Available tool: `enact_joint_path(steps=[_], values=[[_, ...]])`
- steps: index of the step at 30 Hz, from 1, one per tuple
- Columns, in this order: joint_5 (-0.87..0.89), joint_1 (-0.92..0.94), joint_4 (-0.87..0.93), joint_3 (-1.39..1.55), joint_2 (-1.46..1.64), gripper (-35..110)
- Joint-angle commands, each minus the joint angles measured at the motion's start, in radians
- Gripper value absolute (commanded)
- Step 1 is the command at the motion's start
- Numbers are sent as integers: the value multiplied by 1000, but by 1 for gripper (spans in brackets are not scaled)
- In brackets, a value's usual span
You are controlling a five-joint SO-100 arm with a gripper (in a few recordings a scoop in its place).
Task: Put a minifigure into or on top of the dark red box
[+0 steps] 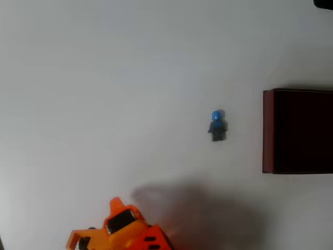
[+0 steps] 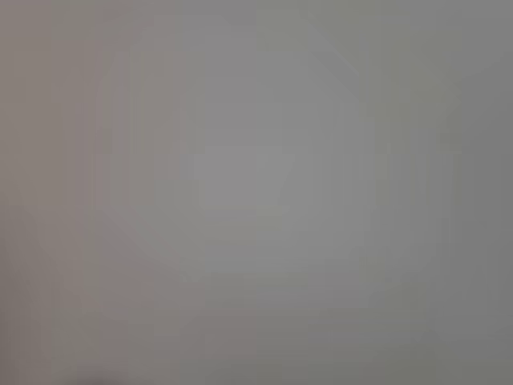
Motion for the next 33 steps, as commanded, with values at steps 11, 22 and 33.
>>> enact_joint_path(steps=[11, 22, 33], values=[[-2, -21, 41, -49, 6, 0], [772, 0, -69, -32, -6, 18], [1091, 331, -95, -204, -58, 16]])
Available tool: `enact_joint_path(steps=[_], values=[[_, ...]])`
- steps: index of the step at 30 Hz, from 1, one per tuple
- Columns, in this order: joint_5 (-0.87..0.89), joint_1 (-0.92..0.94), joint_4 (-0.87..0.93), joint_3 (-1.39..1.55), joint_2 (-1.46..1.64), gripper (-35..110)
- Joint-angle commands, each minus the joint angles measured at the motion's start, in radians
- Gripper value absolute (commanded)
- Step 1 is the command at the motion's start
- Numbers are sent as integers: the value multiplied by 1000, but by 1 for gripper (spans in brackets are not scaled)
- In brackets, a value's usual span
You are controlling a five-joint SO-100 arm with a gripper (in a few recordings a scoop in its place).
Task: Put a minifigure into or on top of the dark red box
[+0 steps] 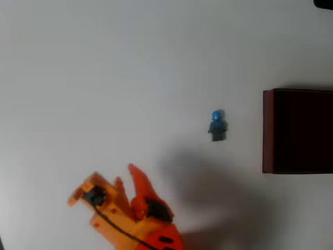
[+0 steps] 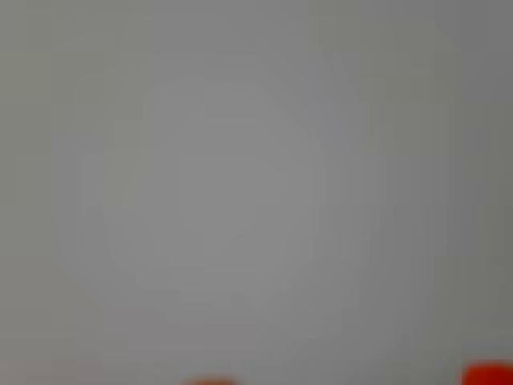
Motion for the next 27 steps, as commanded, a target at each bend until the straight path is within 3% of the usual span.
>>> enact_joint_path(steps=[1, 5, 11, 19, 27], values=[[112, 126, 23, -60, -40, 16], [133, 262, -26, -164, -351, 18], [5, 414, 2, -595, -1035, 19], [-28, 558, 32, -802, -1316, 22], [-29, 664, 3, -819, -1457, 23]])
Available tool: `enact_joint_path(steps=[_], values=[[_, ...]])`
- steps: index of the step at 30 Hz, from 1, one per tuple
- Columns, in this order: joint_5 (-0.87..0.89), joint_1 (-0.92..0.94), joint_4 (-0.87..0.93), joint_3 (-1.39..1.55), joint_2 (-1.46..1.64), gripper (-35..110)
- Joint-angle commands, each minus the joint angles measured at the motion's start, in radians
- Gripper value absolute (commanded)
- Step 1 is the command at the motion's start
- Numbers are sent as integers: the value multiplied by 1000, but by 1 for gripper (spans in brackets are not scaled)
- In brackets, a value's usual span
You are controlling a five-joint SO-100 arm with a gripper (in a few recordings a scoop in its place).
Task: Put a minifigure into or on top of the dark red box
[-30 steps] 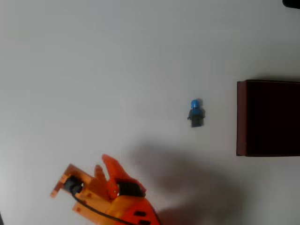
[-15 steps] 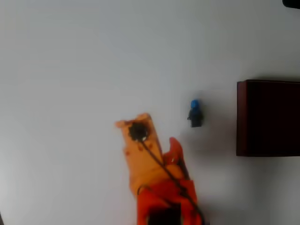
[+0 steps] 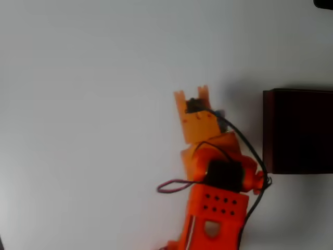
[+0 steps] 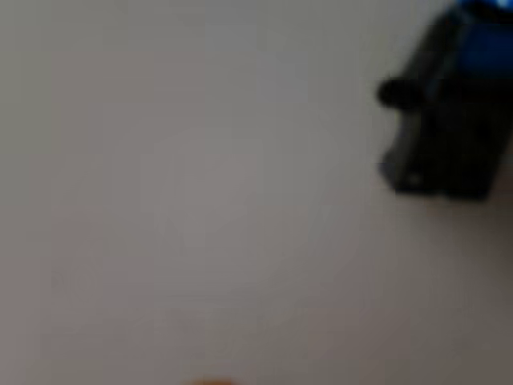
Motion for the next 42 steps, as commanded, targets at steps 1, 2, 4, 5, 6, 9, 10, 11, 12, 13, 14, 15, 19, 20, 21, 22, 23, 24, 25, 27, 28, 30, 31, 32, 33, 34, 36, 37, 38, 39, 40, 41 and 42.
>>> enact_joint_path(steps=[1, 2, 4, 5, 6, 9, 10, 11, 12, 13, 14, 15, 19, 20, 21, 22, 23, 24, 25, 27, 28, 30, 31, 32, 33, 34, 36, 37, 38, 39, 40, 41, 42], values=[[12, 28, -17, -51, -28, 23], [15, 28, -29, -52, -41, 23], [32, 21, -40, -63, -69, 23], [40, 17, -40, -71, -83, 23], [52, 11, -40, -77, -95, 22], [77, -9, -48, -94, -123, 22], [81, -14, -52, -101, -130, 22], [87, -18, -58, -107, -141, 22], [87, -18, -71, -112, -152, 22], [87, -18, -75, -121, -163, 22], [87, -18, -77, -130, -175, 22], [86, -15, -77, -138, -187, 22], [74, 5, -95, -149, -219, 22], [72, 12, -98, -149, -225, 22], [69, 18, -100, -152, -233, 22], [64, 26, -100, -155, -239, 22], [60, 34, -104, -155, -245, 22], [57, 40, -107, -155, -252, 22], [55, 46, -110, -153, -258, 22], [54, 55, -118, -152, -270, 22], [52, 58, -123, -152, -276, 22], [54, 64, -124, -158, -290, 22], [54, 67, -124, -160, -296, 22], [55, 67, -126, -161, -301, 22], [55, 67, -126, -167, -310, 22], [57, 67, -126, -170, -316, 22], [63, 61, -126, -178, -331, 22], [64, 58, -129, -181, -337, 22], [66, 55, -129, -183, -344, 22], [67, 54, -129, -184, -348, 22], [69, 52, -130, -184, -350, 22], [72, 51, -132, -183, -351, 21], [75, 49, -132, -181, -353, 21]])
